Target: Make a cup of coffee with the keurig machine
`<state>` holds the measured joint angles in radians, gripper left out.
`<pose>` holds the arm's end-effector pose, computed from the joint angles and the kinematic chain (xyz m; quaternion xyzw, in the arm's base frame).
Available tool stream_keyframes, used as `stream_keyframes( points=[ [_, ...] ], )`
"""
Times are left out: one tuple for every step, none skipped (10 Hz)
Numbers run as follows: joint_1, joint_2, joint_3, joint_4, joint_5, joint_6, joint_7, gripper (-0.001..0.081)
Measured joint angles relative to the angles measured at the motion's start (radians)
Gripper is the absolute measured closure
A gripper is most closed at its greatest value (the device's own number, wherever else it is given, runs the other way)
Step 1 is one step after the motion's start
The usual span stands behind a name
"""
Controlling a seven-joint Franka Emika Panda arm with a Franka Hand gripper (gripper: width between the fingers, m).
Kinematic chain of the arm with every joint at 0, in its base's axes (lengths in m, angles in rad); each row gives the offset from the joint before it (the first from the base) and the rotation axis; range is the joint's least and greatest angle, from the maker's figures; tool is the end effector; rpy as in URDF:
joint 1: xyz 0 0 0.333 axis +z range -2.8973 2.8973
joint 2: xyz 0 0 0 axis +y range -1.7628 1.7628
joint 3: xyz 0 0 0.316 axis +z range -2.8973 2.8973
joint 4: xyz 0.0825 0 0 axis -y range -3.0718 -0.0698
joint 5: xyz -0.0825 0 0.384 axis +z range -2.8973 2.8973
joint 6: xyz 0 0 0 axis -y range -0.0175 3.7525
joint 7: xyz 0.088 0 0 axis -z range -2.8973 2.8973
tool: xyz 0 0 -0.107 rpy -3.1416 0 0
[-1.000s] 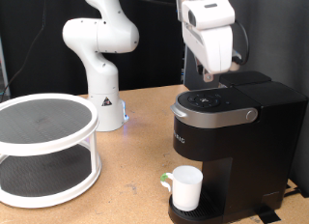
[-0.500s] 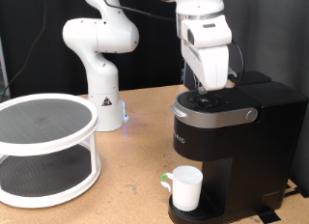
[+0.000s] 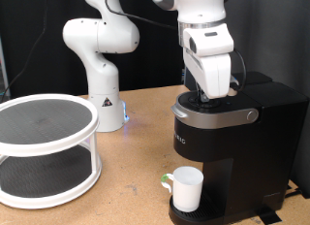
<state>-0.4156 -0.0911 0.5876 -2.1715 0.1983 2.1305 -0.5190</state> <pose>0.5142 0.1021 0.4297 -0.9553 -0.2890 -0.0287 0.0555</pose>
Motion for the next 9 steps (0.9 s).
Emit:
stream_keyframes(
  points=[
    [0.000, 0.004, 0.001, 0.000, -0.001, 0.002, 0.000, 0.0802],
    [0.000, 0.004, 0.001, 0.000, -0.002, 0.002, 0.000, 0.0802],
    [0.000, 0.005, 0.001, 0.000, -0.002, 0.002, 0.000, 0.0802],
    [0.000, 0.005, 0.001, 0.000, -0.002, 0.002, 0.000, 0.0802],
    [0.000, 0.005, 0.001, 0.001, -0.003, -0.001, 0.000, 0.0802],
    [0.000, 0.007, 0.001, 0.004, -0.006, -0.007, 0.001, 0.0802],
    [0.000, 0.011, 0.001, 0.008, -0.013, -0.015, 0.004, 0.0802],
    [0.000, 0.016, 0.001, 0.014, -0.022, -0.022, 0.012, 0.0802],
    [0.000, 0.019, 0.002, 0.018, -0.032, -0.032, 0.020, 0.0802]
  ],
)
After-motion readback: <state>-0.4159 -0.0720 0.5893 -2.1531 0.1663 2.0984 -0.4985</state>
